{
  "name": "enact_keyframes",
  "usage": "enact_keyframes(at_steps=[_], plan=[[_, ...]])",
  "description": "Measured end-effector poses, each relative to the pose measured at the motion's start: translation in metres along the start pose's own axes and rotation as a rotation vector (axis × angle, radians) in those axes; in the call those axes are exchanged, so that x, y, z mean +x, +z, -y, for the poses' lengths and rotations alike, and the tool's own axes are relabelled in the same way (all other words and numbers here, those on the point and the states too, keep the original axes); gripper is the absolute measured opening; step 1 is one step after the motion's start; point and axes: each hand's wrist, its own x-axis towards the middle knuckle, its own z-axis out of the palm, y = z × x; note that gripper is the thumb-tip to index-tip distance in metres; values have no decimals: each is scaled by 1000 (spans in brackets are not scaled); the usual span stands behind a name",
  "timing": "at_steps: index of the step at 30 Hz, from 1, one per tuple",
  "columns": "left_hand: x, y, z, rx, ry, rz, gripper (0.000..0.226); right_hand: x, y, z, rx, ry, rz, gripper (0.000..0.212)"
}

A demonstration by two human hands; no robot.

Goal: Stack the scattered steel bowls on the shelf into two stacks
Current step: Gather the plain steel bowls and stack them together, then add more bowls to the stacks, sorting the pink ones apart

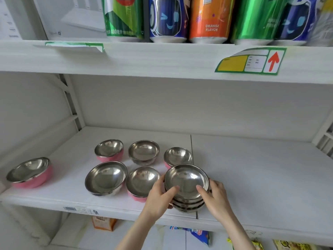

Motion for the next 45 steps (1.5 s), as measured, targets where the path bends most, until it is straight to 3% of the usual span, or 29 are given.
enact_keyframes(at_steps=[8,14,21,25,34,45], plan=[[-7,-13,2,326,103,79,47,-20,-4,13,-186,37,18,50],[-35,-33,3,671,127,109,99,-59,-5,35,-468,-46,-98,73],[-78,-94,1,1122,367,-19,93,-104,19,67,-659,-180,-263,79],[-95,-143,1,1267,428,-103,93,-121,48,93,-698,-268,-359,78],[-65,-215,-10,1296,549,-238,80,-100,100,149,-646,-333,-413,77],[61,-221,-28,1044,411,-93,84,28,121,163,-611,-274,-300,73]])
